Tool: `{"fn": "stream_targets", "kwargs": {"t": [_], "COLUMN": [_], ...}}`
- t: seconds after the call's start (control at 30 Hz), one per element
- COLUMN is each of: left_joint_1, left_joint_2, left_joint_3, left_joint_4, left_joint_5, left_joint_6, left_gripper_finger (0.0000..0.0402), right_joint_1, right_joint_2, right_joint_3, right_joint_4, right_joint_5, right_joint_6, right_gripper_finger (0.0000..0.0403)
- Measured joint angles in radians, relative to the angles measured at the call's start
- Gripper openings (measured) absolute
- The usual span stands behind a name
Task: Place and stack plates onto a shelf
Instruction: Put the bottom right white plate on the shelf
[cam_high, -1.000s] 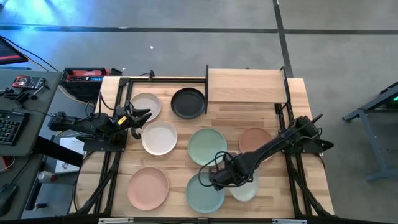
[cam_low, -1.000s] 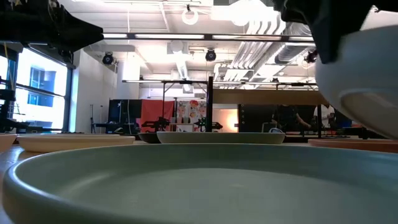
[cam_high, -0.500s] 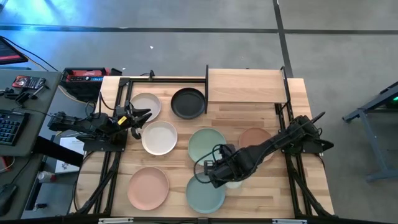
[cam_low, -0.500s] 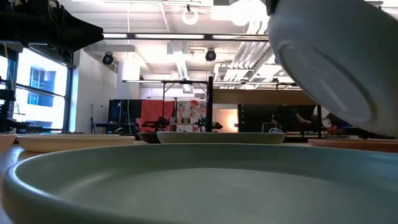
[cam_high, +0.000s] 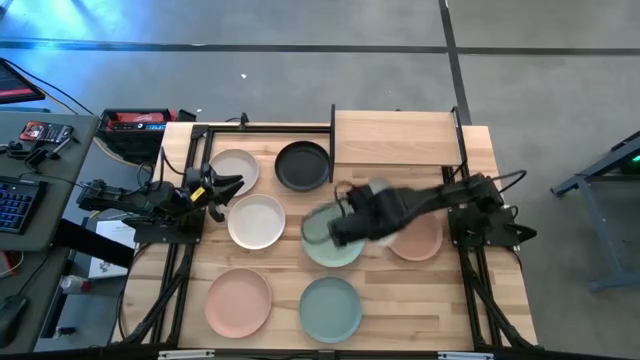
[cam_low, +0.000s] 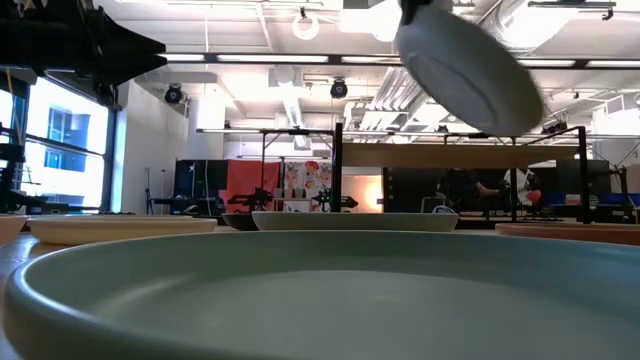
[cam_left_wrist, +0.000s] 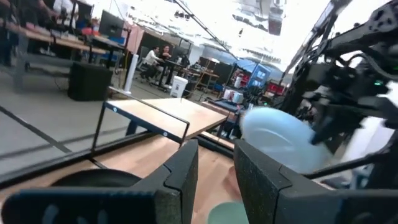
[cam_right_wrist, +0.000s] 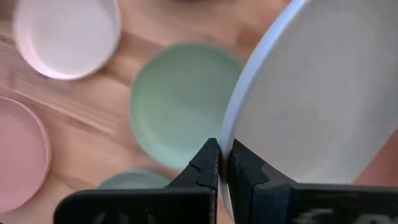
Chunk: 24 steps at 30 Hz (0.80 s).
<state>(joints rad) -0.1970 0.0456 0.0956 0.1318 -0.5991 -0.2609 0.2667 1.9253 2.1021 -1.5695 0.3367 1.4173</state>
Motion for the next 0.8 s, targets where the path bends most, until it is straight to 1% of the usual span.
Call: {"fn": "stream_targets", "kwargs": {"t": [0.1, 0.17, 0.4, 0.53, 0.63, 0.73, 0.8], "left_joint_1": [0.000, 0.000, 0.000, 0.000, 0.000, 0.000, 0.000], "left_joint_2": [0.000, 0.000, 0.000, 0.000, 0.000, 0.000, 0.000], "left_joint_3": [0.000, 0.000, 0.000, 0.000, 0.000, 0.000, 0.000], "left_joint_4": [0.000, 0.000, 0.000, 0.000, 0.000, 0.000, 0.000], "left_joint_5": [0.000, 0.000, 0.000, 0.000, 0.000, -0.009, -0.030], "left_joint_6": [-0.071, -0.093, -0.105, -0.105, -0.105, -0.105, -0.105], "left_gripper_finger": [0.0092, 0.0092, 0.0092, 0.0092, 0.0092, 0.0092, 0.0092], "right_joint_1": [-0.079, -0.135, -0.306, -0.386, -0.436, -0.476, -0.501], "right_joint_2": [-0.004, -0.005, -0.006, -0.006, -0.006, -0.006, -0.006], "right_joint_3": [0.032, 0.051, 0.096, 0.092, 0.076, 0.052, 0.033], "right_joint_4": [-0.001, -0.002, -0.002, -0.002, -0.002, -0.003, -0.002], "right_joint_5": [0.014, 0.014, 0.013, 0.013, 0.018, 0.049, 0.051], "right_joint_6": [-0.182, -0.304, -0.714, -0.931, -1.066, -1.156, -1.202], "right_gripper_finger": [0.0000, 0.0000, 0.0000, 0.0000, 0.0000, 0.0000, 0.0000]}}
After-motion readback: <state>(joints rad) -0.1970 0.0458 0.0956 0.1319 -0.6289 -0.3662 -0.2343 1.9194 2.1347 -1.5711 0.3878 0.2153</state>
